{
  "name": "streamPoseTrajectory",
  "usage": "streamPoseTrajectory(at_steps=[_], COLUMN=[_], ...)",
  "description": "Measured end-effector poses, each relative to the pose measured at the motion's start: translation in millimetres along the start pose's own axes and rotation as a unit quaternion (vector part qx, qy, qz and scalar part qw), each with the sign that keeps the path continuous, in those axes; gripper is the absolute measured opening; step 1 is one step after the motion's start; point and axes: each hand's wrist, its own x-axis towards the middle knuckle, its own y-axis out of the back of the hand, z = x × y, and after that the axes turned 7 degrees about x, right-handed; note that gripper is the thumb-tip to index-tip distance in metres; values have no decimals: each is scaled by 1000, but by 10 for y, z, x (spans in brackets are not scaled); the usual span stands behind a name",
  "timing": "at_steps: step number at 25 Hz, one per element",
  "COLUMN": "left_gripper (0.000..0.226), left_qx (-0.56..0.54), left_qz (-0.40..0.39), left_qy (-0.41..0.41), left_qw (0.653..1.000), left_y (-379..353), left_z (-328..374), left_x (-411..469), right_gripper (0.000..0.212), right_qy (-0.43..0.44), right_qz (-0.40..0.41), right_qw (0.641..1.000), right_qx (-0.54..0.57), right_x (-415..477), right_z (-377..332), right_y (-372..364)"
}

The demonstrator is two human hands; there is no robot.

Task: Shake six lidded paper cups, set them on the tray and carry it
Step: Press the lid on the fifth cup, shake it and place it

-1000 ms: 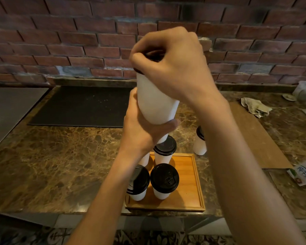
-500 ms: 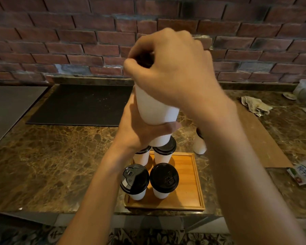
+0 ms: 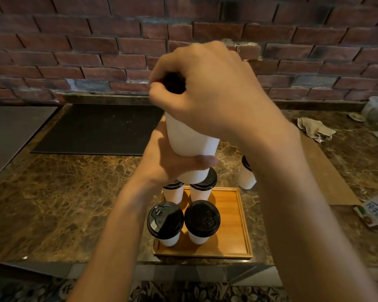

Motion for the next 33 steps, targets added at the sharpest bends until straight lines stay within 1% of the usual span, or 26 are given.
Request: streamPoseTrajectory(at_steps=[2, 4, 6, 8, 9, 11, 13, 14, 16, 18, 19, 20, 22, 25, 29, 33], left_gripper=[84, 86, 84, 83, 81, 79, 79, 80, 83, 91, 95, 95, 86, 82, 84, 86], left_qx=[-7, -2, -9, -16, -18, -12, -16, -27, -41, -33, -29, -30, -28, -3, 16, 15], left_qz=[-15, -27, -30, -21, -15, -11, -6, -2, 8, 11, 12, 15, 23, 29, 20, -6], left_qy=[14, 17, 19, 20, 18, 14, 11, 12, 13, 5, 0, -3, 0, 2, 14, 6], left_qw=[1000, 999, 999, 999, 1000, 1000, 1000, 1000, 999, 999, 1000, 999, 999, 1000, 1000, 1000], left_y=[4, -13, -22, -11, 1, 20, 31, 38, 43, 15, -11, -42, -102, -123, -75, -54], left_z=[-5, 0, -4, 4, 11, 31, 34, 27, 27, 57, 72, 74, 72, 42, -36, -59], left_x=[7, 18, 25, 27, 29, 28, 28, 29, 33, 44, 50, 57, 68, 73, 88, 63], right_gripper=[26, 28, 36, 51, 55, 61, 70, 79, 99, 106, 105, 102, 99, 94, 86, 81], right_qy=[-9, -12, -4, -6, -19, -64, -121, -152, -201, -225, -234, -243, -256, -254, -254, -246], right_qz=[-22, -34, -23, 30, 65, 116, 132, 120, 64, 12, 0, 0, 24, 69, 74, 88], right_qw=[999, 999, 999, 993, 984, 957, 928, 918, 906, 900, 895, 889, 877, 868, 867, 868], right_qx=[26, 27, 48, 118, 165, 258, 328, 347, 367, 374, 379, 388, 406, 421, 423, 421], right_x=[2, 10, -8, -81, -135, -275, -420, -479, -556, -585, -585, -578, -556, -523, -524, -546], right_z=[14, 62, 114, 208, 267, 361, 429, 449, 458, 425, 403, 377, 342, 344, 359, 354], right_y=[43, 58, 76, 123, 149, 151, 93, 49, -54, -191, -267, -337, -439, -489, -500, -508])
